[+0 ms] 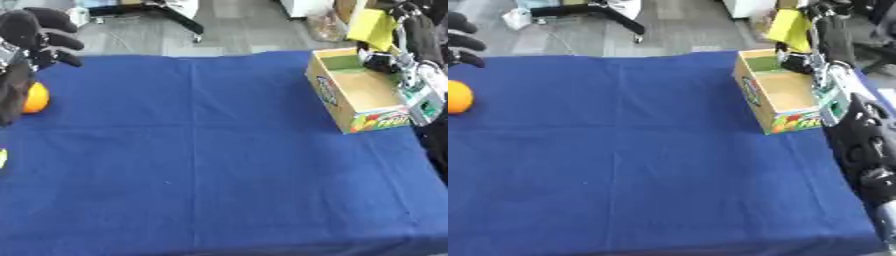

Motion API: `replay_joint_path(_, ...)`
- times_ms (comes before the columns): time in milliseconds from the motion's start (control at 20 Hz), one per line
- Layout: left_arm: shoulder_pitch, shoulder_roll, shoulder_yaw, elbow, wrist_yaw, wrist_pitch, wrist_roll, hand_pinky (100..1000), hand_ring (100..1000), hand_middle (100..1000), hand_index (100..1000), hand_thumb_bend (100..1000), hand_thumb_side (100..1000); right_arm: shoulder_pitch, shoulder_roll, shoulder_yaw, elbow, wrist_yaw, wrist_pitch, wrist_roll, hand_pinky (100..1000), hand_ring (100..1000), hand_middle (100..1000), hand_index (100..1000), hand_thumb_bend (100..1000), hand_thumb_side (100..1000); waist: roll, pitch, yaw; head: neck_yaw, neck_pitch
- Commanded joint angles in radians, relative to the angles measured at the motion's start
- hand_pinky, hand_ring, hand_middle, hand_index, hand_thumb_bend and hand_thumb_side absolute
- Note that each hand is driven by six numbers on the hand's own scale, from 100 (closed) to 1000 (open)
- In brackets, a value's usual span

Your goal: Pick up the objects with one hand, pass them to the other hand, and then place them into the box on the other side of the table.

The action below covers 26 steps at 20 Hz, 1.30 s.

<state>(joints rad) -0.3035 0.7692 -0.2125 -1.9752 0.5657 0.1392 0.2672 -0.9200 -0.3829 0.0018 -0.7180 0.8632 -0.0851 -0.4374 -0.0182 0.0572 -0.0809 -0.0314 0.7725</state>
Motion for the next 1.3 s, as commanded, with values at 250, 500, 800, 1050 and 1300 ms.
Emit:
replay_joint_path(250, 0.000, 0.005, 0.018, 0.003, -0.005, -0.015, 0.001, 562, 590, 589, 667, 983, 645, -0.034, -0.020, -0.035, 0.106, -0.021, 0.033, -0.046, 804, 829, 780, 663, 100, 107, 0.009, -0.004, 0.008, -0.074, -0.002)
replay_joint_path(500, 0.005, 0.000, 0.018, 0.006, -0.006, -0.018, 0.000, 561, 587, 585, 667, 984, 644, -0.044, -0.021, -0.048, 0.172, -0.019, 0.066, -0.057, 813, 850, 810, 815, 160, 254, 0.009, -0.005, 0.013, -0.096, -0.002)
replay_joint_path(800, 0.011, -0.003, 0.018, 0.011, -0.008, -0.020, 0.000, 560, 587, 585, 668, 988, 643, -0.046, -0.033, -0.053, 0.197, 0.013, 0.132, -0.022, 882, 935, 940, 991, 435, 537, 0.009, -0.005, 0.017, -0.094, -0.002)
replay_joint_path(1050, 0.019, -0.004, 0.021, 0.018, -0.013, -0.022, 0.002, 560, 590, 590, 668, 990, 642, -0.029, -0.048, -0.058, 0.157, 0.011, 0.147, -0.029, 897, 961, 991, 1000, 461, 542, 0.009, -0.004, 0.016, -0.083, -0.002)
replay_joint_path(1300, 0.025, -0.003, 0.028, 0.023, -0.020, -0.025, 0.006, 558, 589, 590, 670, 994, 639, -0.005, -0.070, -0.048, 0.044, -0.011, 0.110, -0.063, 883, 942, 956, 994, 388, 439, 0.010, -0.002, 0.010, -0.071, -0.004)
